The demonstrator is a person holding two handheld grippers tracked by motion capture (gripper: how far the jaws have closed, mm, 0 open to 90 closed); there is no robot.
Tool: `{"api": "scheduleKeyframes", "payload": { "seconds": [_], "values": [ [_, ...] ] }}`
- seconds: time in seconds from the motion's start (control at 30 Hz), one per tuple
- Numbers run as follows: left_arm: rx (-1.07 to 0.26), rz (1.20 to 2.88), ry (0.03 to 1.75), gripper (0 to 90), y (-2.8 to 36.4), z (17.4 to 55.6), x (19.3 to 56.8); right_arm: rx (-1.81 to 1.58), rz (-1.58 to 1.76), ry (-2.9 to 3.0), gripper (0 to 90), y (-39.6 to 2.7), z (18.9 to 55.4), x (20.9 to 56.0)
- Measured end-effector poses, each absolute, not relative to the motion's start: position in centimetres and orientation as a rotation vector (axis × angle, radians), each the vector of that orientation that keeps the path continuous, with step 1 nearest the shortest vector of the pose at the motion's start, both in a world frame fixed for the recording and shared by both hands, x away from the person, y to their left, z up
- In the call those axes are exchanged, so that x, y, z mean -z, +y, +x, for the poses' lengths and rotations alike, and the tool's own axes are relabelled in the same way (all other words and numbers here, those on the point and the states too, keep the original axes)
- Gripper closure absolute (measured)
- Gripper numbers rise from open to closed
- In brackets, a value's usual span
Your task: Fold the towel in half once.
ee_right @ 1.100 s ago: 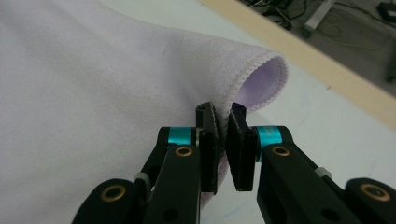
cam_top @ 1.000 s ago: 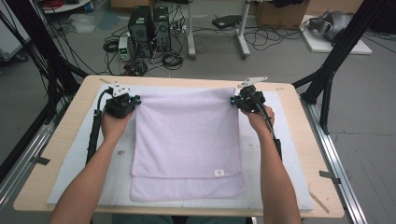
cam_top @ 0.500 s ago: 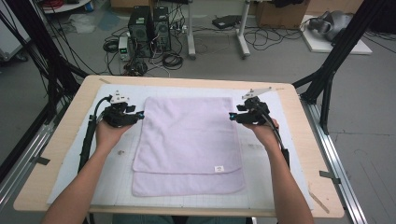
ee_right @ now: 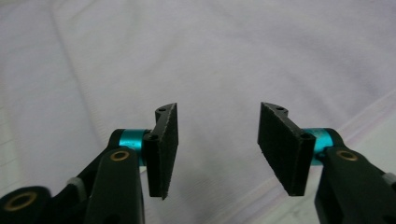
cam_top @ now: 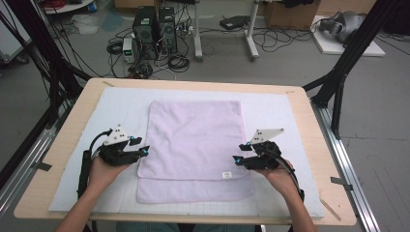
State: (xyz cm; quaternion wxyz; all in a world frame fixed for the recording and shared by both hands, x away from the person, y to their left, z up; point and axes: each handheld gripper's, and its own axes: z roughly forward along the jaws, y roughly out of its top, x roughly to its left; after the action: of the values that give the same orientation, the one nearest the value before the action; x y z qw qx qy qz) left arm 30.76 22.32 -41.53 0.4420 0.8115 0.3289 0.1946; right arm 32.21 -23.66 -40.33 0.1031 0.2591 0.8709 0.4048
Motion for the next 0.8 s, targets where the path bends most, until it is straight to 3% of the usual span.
{"api": "scheduleKeyframes", "payload": {
  "seconds": [0.33,0.43,0.57,0.8],
  "values": [
    [-0.358,2.095,0.742,65.5,22.0,27.3,44.3,-1.174,0.72,2.643,61.3,-24.3,30.0,42.8],
    [-0.312,2.104,0.746,66.3,21.9,27.3,44.9,-1.141,0.713,2.686,69.7,-24.3,29.7,43.5],
    [-0.33,2.101,0.743,81.3,22.1,27.2,45.0,-1.142,0.708,2.679,83.0,-24.3,29.6,44.1],
    [-0.327,2.062,0.752,87.4,22.3,27.0,44.0,-1.19,0.698,2.646,87.3,-24.7,29.4,43.5]
  ]
}}
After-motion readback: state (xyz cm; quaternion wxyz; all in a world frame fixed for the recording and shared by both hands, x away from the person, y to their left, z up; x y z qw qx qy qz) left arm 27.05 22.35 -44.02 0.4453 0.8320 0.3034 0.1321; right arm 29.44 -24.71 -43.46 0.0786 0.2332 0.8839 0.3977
